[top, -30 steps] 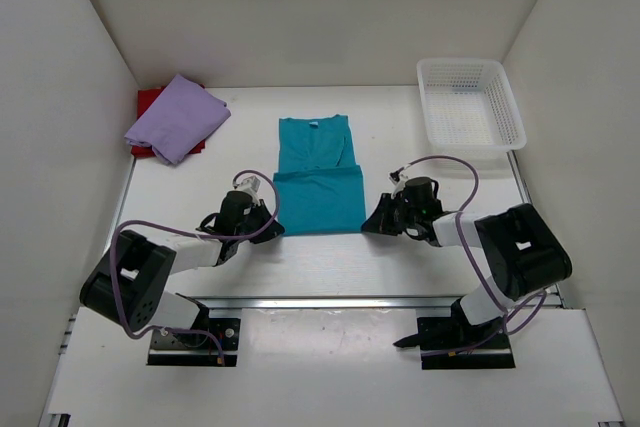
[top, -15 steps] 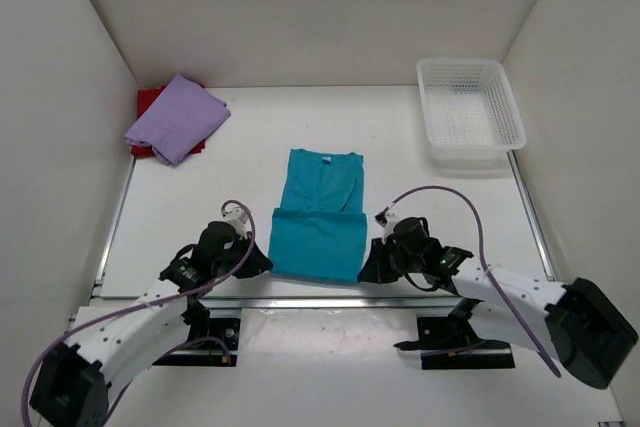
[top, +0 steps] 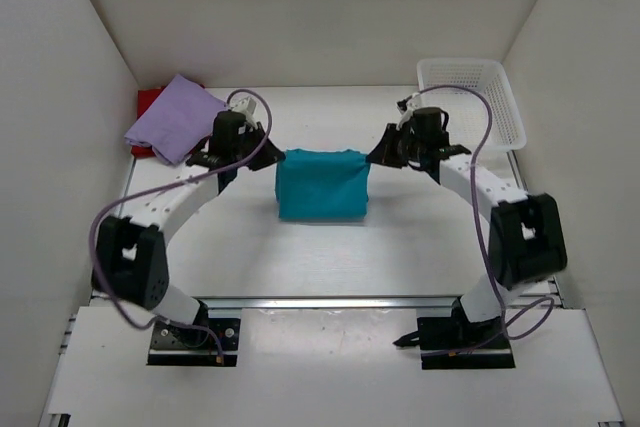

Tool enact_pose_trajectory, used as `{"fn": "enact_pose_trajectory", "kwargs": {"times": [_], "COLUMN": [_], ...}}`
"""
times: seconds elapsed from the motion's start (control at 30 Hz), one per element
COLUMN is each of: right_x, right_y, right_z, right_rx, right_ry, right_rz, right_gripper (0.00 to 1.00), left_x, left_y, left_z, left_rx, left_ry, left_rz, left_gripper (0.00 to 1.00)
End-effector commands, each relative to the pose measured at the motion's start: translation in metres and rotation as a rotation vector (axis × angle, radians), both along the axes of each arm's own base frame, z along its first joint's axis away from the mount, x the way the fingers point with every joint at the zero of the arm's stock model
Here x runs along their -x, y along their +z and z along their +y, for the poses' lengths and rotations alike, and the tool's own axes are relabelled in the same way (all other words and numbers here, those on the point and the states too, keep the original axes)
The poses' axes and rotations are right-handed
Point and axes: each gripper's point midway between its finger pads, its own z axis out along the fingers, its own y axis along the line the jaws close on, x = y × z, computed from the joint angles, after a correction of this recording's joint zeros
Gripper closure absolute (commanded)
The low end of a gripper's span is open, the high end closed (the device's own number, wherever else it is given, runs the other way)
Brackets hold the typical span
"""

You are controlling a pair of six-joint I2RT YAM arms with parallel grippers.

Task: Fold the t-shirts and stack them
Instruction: Fold the long partially folded tshirt into a neat square

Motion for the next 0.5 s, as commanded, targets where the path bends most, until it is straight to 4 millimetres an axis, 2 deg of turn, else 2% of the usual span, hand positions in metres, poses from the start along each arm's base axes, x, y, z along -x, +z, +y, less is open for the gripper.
{"fn": "enact_pose_trajectory", "kwargs": {"times": [0.0,0.03,0.1,0.13,0.17,0.23,0.27,0.3,0.33,0.37,0.4,0.47], "right_x": [-0.054,-0.063,-0.099,-0.105,-0.120,-0.141,-0.147,-0.155,-0.160,-0.160,-0.168,-0.168], "right_y": [0.016,0.010,0.006,0.005,0.000,-0.016,-0.018,-0.031,-0.033,-0.045,-0.040,-0.034], "right_z": [0.004,0.003,0.003,0.005,0.006,0.007,0.007,0.009,0.012,0.016,0.012,0.016], "right_rx": [-0.040,-0.049,-0.072,-0.074,-0.088,-0.093,-0.083,-0.071,-0.070,-0.066,-0.061,-0.055], "right_ry": [0.053,0.050,0.052,0.056,0.058,0.060,0.056,0.054,0.056,0.059,0.045,0.055], "right_rz": [-0.056,-0.037,-0.031,-0.035,-0.034,0.017,0.017,0.042,0.056,0.085,0.072,0.054], "right_gripper": [1.00,1.00,1.00,1.00,1.00,1.00,0.98,0.97,0.92,0.88,0.85,0.72], "left_x": [-0.055,-0.064,-0.089,-0.096,-0.105,-0.121,-0.124,-0.128,-0.134,-0.139,-0.140,-0.146], "left_y": [-0.004,-0.010,-0.036,-0.039,-0.056,-0.066,-0.078,-0.084,-0.088,-0.085,-0.087,-0.077], "left_z": [0.006,0.010,0.011,0.012,0.016,0.022,0.020,0.022,0.022,0.023,0.022,0.031], "left_rx": [-0.035,-0.055,-0.045,-0.033,-0.031,-0.003,0.003,0.006,0.013,0.030,0.037,0.062], "left_ry": [0.069,0.091,0.105,0.113,0.123,0.139,0.142,0.148,0.150,0.148,0.148,0.165], "left_rz": [-0.028,-0.023,0.037,0.043,0.078,0.090,0.110,0.123,0.123,0.116,0.123,0.102], "left_gripper": [1.00,1.00,1.00,1.00,0.99,0.95,0.92,0.88,0.82,0.78,0.71,0.61]}}
